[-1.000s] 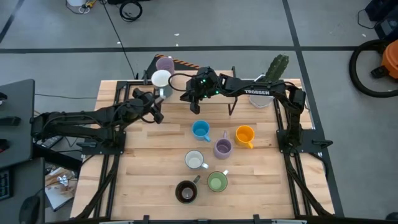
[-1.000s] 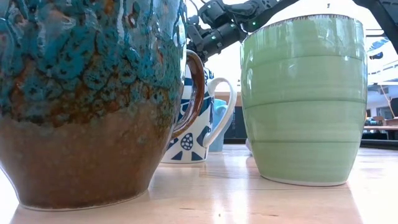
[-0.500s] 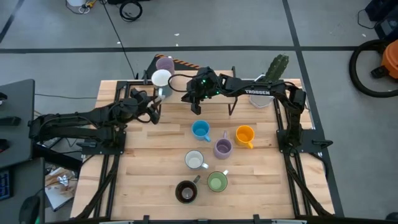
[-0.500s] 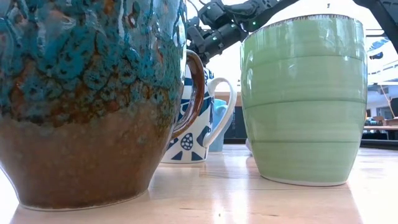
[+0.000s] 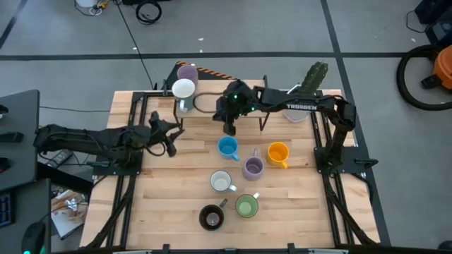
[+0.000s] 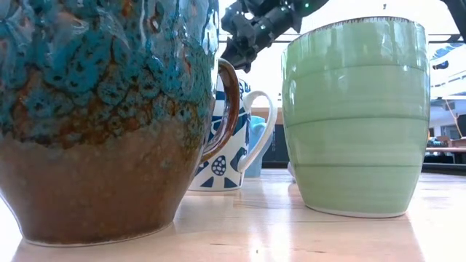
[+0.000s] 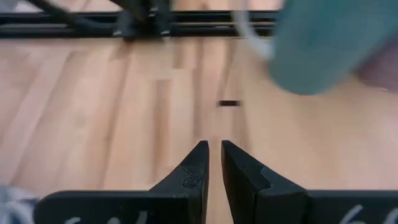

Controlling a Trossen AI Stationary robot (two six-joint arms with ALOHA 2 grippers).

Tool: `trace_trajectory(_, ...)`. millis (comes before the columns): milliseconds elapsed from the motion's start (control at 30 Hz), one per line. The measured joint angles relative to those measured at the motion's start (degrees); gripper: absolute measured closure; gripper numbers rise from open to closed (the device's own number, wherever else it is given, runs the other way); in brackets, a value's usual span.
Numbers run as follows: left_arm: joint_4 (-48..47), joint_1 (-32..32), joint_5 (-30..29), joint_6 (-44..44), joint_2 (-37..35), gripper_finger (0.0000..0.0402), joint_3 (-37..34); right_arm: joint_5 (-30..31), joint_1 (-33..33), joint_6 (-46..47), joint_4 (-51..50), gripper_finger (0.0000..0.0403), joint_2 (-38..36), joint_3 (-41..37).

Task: Place coffee mugs
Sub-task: Put the blue mug on the shelf

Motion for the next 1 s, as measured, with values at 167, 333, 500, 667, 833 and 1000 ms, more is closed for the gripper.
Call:
trace_trajectory(167, 3.7, -3.8, -0.4, 2.9, 0.0, 0.0274, -2.7, 0.1, 2.8, -2.5, 0.7, 0.0353, 0.0, 0.0)
trace_trajectory(333, 7.1, -6.0, -0.5, 12.6, -0.9, 0.0274, -4.1, 0.0, 4.6, -3.0, -0.3, 0.0353, 0.0, 0.0)
trace_trajectory(500, 7.3, -6.4, 2.6, 19.2, -4.7, 0.0274, -6.2, 1.7, 7.5, -2.7, -4.8, 0.0353, 0.0, 0.0)
trace_trajectory(667, 7.4, -6.4, 7.6, 19.5, -10.1, 0.0273, -9.6, 9.2, 12.4, -2.7, -7.1, 0.0353, 0.0, 0.0)
trace_trajectory(833, 7.9, -6.4, 8.8, 18.2, -12.8, 0.0274, -11.3, 13.3, 15.8, -2.9, -7.7, 0.0353, 0.0, 0.0)
trace_trajectory(1000, 8.0, -6.3, 10.7, 16.8, -12.6, 0.0274, -11.4, 13.4, 17.8, -0.9, -9.3, 0.0353, 0.0, 0.0)
